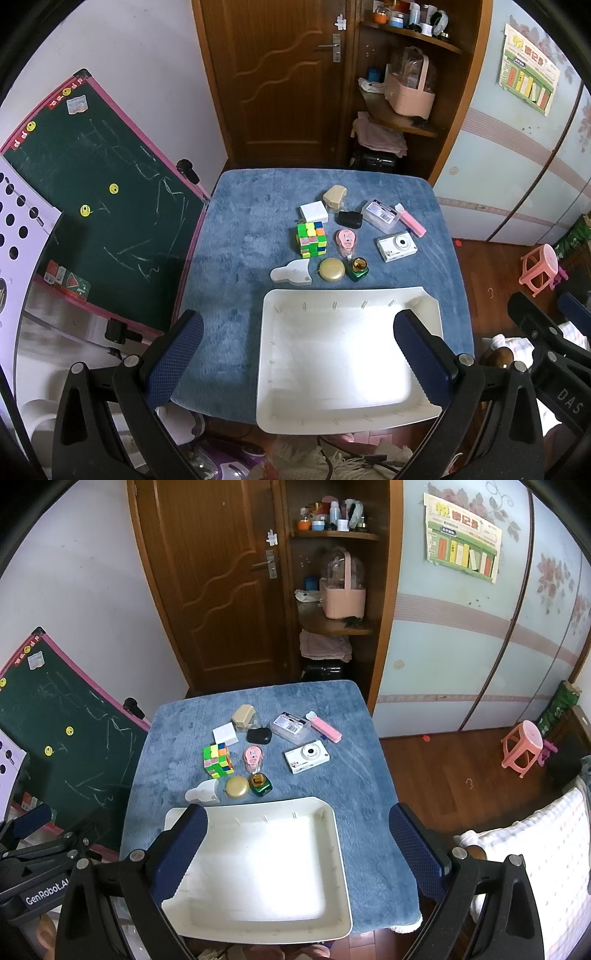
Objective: Organize rigid objects
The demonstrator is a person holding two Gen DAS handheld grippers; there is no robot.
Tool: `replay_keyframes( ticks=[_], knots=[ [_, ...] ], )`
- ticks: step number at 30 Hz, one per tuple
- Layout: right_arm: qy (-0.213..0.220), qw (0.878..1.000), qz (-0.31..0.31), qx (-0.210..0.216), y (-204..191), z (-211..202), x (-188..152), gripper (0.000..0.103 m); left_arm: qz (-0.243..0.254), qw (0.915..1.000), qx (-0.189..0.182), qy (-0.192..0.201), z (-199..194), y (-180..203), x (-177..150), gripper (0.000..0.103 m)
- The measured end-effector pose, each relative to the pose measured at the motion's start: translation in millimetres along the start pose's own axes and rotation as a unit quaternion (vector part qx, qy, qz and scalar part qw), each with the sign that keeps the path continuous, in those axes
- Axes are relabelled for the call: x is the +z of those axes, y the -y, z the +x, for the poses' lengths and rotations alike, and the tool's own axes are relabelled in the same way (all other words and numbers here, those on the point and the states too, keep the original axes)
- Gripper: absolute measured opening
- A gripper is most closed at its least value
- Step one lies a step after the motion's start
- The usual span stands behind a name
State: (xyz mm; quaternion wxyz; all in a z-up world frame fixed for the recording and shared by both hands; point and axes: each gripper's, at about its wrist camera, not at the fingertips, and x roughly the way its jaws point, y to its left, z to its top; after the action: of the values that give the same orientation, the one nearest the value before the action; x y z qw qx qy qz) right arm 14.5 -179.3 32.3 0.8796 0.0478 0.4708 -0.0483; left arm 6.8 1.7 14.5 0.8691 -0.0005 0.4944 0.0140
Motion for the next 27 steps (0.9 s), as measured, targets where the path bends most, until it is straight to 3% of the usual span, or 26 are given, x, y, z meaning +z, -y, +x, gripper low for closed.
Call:
replay_keyframes(
  ticks=[9,27],
  knots=[
    [0.0,1.0,-0.007,0.01,-3,1,0,0.099,-0.003,1.0,0.002,0.002,1,0,-2,0.102],
    [0.005,0.998,-0.046,0.038,29,5,7,0.099,-0.039,0.9986,0.033,0.009,-3,30,-11,0.102]
  ],
)
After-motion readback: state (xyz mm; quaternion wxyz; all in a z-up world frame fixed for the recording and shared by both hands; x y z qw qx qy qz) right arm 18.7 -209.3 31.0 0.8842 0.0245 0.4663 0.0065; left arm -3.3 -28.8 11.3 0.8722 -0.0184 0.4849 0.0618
